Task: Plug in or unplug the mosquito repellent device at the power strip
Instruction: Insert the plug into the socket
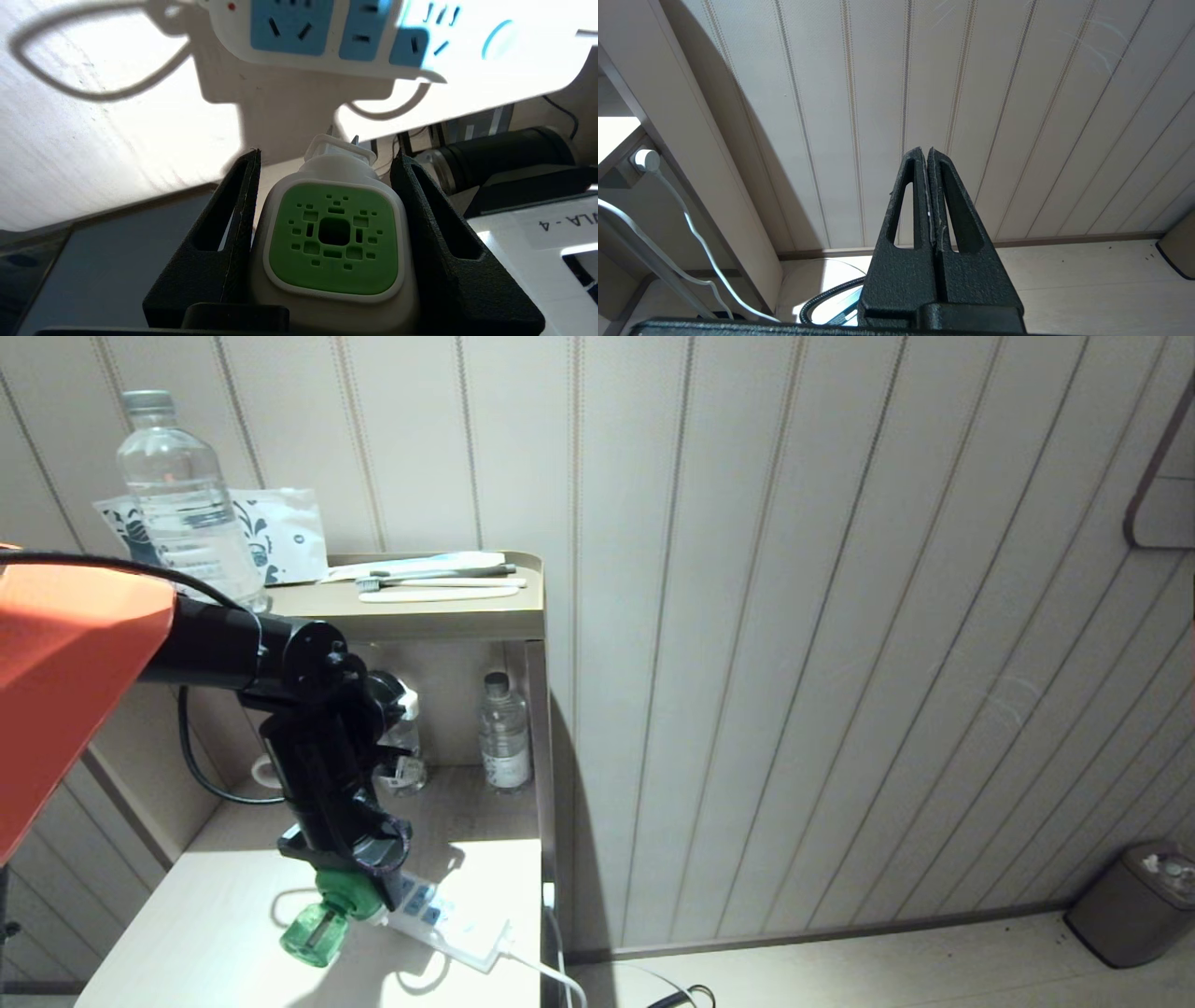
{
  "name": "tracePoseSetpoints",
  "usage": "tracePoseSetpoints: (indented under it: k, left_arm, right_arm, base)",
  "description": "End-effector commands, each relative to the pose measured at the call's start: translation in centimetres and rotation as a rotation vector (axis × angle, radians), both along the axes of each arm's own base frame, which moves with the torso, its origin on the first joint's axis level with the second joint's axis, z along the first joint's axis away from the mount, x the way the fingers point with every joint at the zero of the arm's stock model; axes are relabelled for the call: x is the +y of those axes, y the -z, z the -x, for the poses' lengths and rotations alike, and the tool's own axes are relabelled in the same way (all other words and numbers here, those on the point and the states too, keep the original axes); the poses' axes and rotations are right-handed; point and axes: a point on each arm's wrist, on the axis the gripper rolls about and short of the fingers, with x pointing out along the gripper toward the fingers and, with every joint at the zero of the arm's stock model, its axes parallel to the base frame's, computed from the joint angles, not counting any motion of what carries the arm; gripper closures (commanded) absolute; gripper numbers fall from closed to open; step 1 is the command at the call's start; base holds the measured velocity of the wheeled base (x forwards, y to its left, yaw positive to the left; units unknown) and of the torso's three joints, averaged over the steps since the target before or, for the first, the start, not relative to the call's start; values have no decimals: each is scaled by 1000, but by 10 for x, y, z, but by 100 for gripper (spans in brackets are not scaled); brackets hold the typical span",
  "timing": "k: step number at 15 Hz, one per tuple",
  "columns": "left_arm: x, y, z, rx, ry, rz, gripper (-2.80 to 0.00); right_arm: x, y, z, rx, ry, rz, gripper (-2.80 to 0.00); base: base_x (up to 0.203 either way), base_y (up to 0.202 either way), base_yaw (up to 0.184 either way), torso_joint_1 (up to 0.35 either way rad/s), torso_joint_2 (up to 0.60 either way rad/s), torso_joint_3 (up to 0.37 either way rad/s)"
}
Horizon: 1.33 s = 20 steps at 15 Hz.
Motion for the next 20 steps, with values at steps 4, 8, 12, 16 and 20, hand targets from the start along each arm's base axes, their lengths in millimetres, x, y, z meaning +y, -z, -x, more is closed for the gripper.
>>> tracePoseSetpoints:
  k: [4, 8, 12, 16, 20]
  left_arm:
    - [-4, 2, -10, -13, -3, 3, 0]
    - [-6, 3, -17, -30, -3, 1, 0]
    - [-6, 11, -25, -23, -8, -6, 0]
    - [-5, 15, -30, -30, -15, -38, 0]
    - [-5, 18, -35, -36, -17, -40, 0]
  right_arm:
    - [0, 0, 0, 0, 0, 0, 0]
    - [0, 0, 0, 0, 0, 0, 0]
    - [0, 0, 0, 0, 0, 0, 0]
    - [0, 0, 0, 0, 0, 0, 0]
    - [0, 0, 0, 0, 0, 0, 0]
  base:
    - [0, 0, 0, 0, 0, 0]
    - [0, 0, 0, 0, 0, 0]
    - [0, 0, 0, 0, 0, 0]
    - [0, 0, 0, 0, 0, 0]
    - [0, 0, 0, 0, 0, 0]
